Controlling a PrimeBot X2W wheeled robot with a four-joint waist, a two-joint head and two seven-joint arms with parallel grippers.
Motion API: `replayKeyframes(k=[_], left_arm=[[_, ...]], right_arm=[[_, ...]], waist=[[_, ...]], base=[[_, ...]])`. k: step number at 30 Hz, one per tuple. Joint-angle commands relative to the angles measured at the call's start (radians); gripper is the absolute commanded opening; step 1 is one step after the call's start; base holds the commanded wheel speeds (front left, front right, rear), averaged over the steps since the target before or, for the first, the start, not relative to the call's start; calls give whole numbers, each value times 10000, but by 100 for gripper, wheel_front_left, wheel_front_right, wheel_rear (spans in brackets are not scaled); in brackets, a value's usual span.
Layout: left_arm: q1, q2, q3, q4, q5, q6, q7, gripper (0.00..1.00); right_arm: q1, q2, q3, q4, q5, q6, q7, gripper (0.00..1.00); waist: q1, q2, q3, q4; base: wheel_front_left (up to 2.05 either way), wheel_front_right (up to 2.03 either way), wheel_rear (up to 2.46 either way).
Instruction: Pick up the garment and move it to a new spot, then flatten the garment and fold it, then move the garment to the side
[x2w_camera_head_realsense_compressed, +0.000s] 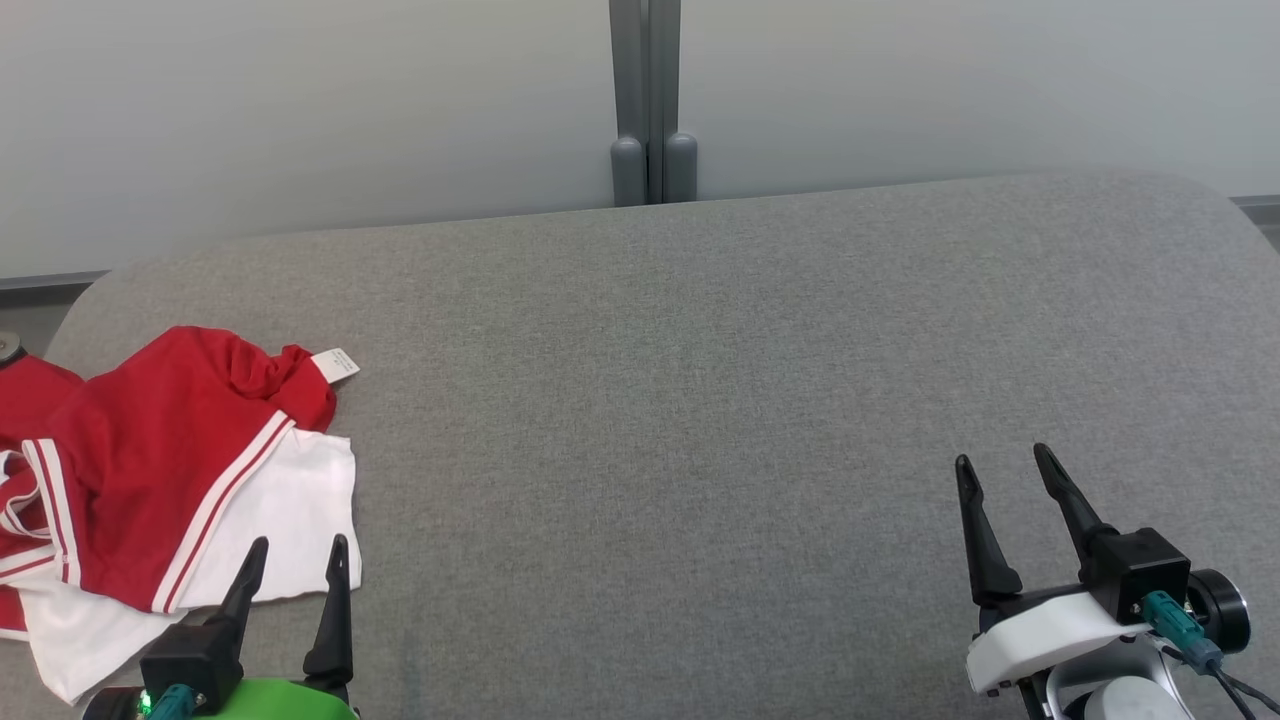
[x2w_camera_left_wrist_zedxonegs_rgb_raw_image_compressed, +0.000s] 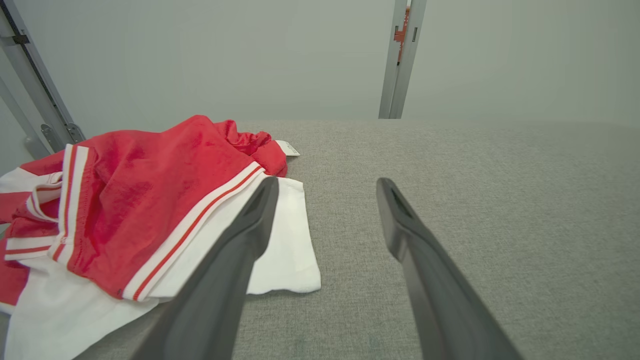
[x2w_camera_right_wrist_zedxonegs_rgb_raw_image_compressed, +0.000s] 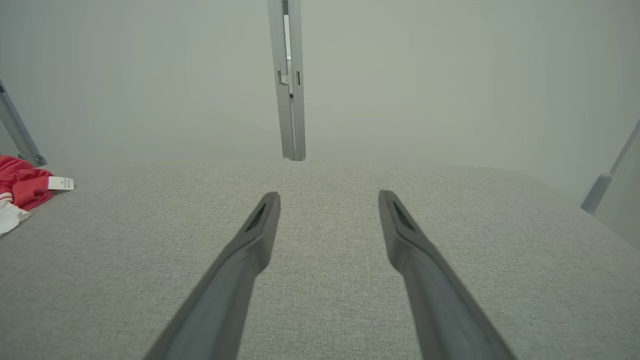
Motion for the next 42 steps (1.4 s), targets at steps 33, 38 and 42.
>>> replayKeyframes(k=[33,38,42], left_arm=[[95,207,3,241,69,-31,-67,100],[51,222,67,132,28,-31,-67,100],[-81,210,38,88,-46,-31,-67,100]], right_arm=[[-94,-34,608,214,333,-1,-85,100],[-232,-42,907,326,467,-4,-85,100],[-388,-40,1135,350,455,-3,-85,100]], waist=[[0,0,-150,4006],[0,0,-82,4448],[0,0,156,4306]], base=[[0,0,0],[0,0,0],[0,0,0]])
